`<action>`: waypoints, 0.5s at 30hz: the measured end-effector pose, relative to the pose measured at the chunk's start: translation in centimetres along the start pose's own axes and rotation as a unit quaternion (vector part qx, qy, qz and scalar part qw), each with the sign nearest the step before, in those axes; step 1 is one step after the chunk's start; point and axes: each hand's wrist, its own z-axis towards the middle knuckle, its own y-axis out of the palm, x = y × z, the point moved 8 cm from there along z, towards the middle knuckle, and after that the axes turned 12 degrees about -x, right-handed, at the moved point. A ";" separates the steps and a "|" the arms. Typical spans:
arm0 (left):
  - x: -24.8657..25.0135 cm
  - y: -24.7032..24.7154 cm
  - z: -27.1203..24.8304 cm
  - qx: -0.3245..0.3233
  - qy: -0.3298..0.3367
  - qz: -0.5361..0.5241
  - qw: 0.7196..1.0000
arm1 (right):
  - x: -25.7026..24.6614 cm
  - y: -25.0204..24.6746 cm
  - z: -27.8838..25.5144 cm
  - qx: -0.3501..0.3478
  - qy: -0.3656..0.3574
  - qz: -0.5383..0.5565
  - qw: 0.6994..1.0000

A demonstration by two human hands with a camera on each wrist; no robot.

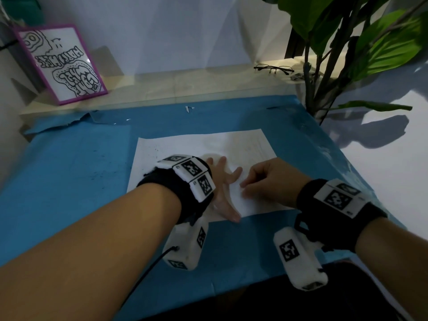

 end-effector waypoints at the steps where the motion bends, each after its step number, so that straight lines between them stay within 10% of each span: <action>1: 0.2 0.0 -0.1 0.000 -0.003 0.005 1.000 | 0.1 0.4 -0.2 -0.028 0.008 -0.022 0.999; 11: 0.3 -0.2 -0.5 0.006 -0.003 0.005 1.000 | -0.2 0.7 -0.2 -0.063 0.007 -0.033 0.997; 15: 0.4 -0.2 -0.7 0.009 0.006 -0.002 1.000 | -0.9 -0.9 0.7 0.027 -0.011 -0.019 0.999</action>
